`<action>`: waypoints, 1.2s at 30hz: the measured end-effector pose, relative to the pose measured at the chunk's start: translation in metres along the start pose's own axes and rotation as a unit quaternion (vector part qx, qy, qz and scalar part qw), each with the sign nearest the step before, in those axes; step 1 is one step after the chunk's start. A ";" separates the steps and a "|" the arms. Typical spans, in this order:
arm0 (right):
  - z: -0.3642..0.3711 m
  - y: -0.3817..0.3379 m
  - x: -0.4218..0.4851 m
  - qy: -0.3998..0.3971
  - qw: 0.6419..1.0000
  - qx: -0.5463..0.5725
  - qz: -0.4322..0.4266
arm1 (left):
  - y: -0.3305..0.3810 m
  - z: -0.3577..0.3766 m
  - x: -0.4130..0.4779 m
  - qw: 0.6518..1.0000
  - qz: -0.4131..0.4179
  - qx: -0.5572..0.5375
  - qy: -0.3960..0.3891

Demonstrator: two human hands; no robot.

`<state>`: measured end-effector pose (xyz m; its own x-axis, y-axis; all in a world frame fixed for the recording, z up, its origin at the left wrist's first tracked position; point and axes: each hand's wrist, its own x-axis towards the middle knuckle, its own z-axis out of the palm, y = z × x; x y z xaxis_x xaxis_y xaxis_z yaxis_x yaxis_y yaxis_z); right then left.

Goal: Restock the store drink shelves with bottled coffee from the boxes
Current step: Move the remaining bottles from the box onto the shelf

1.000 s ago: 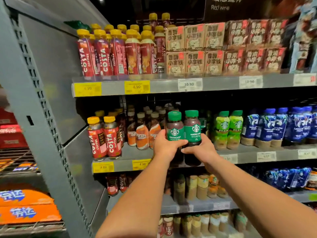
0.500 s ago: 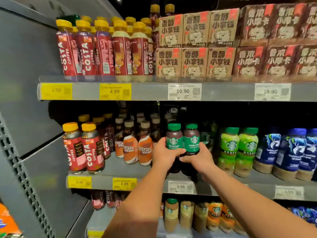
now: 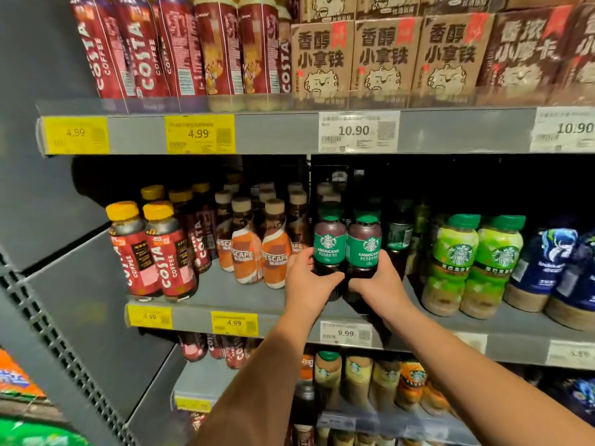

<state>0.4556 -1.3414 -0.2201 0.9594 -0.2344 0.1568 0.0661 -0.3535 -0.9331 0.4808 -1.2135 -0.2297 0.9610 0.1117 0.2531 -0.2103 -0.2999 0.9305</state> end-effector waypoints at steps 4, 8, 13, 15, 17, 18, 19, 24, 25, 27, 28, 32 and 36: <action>0.001 0.001 0.001 0.026 0.999 -0.021 0.013 | -0.003 -0.001 -0.005 1.000 -0.003 0.029 0.002; -0.002 0.000 -0.001 0.033 0.999 -0.034 0.010 | -0.003 -0.002 -0.007 1.000 -0.012 0.022 0.016; 0.001 0.003 -0.001 0.041 0.998 -0.045 0.023 | -0.008 -0.006 -0.011 0.999 -0.025 0.010 0.042; 0.001 0.002 -0.003 0.031 0.998 -0.043 0.023 | -0.009 -0.007 -0.013 0.998 -0.032 0.004 0.044; 0.001 0.001 -0.004 0.010 0.998 -0.059 0.027 | -0.008 -0.009 -0.016 0.999 -0.028 0.012 0.043; 0.001 0.001 -0.004 -0.003 0.997 -0.077 0.027 | -0.008 -0.010 -0.018 0.999 -0.020 0.025 0.041; 0.002 0.000 -0.004 -0.013 0.995 -0.099 0.023 | -0.008 -0.012 -0.020 0.998 -0.010 0.042 0.037; 0.001 -0.009 -0.014 -0.027 0.970 -0.238 0.046 | -0.006 -0.033 -0.041 0.989 0.028 0.144 0.007; -0.001 -0.014 -0.020 -0.039 0.960 -0.271 0.063 | -0.005 -0.041 -0.047 0.984 0.032 0.177 -0.002; -0.004 -0.020 -0.033 -0.067 0.928 -0.358 0.082 | -0.002 -0.058 -0.059 0.967 0.047 0.250 -0.029; -0.004 -0.022 -0.041 -0.074 0.910 -0.401 0.079 | -0.001 -0.066 -0.064 0.957 0.062 0.281 -0.045; 0.004 -0.032 -0.080 -0.067 0.862 -0.498 0.061 | 0.004 -0.098 -0.082 0.919 0.106 0.368 -0.098; 0.019 -0.047 -0.126 -0.060 0.820 -0.566 0.057 | 0.004 -0.121 -0.105 0.867 0.137 0.454 -0.154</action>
<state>0.3367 -1.2784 -0.2023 0.9662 -0.2576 -0.0066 -0.2577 -0.9658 -0.0297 0.3570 -1.1118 -0.2203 0.9290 -0.2977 0.2197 -0.3445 -0.9127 0.2199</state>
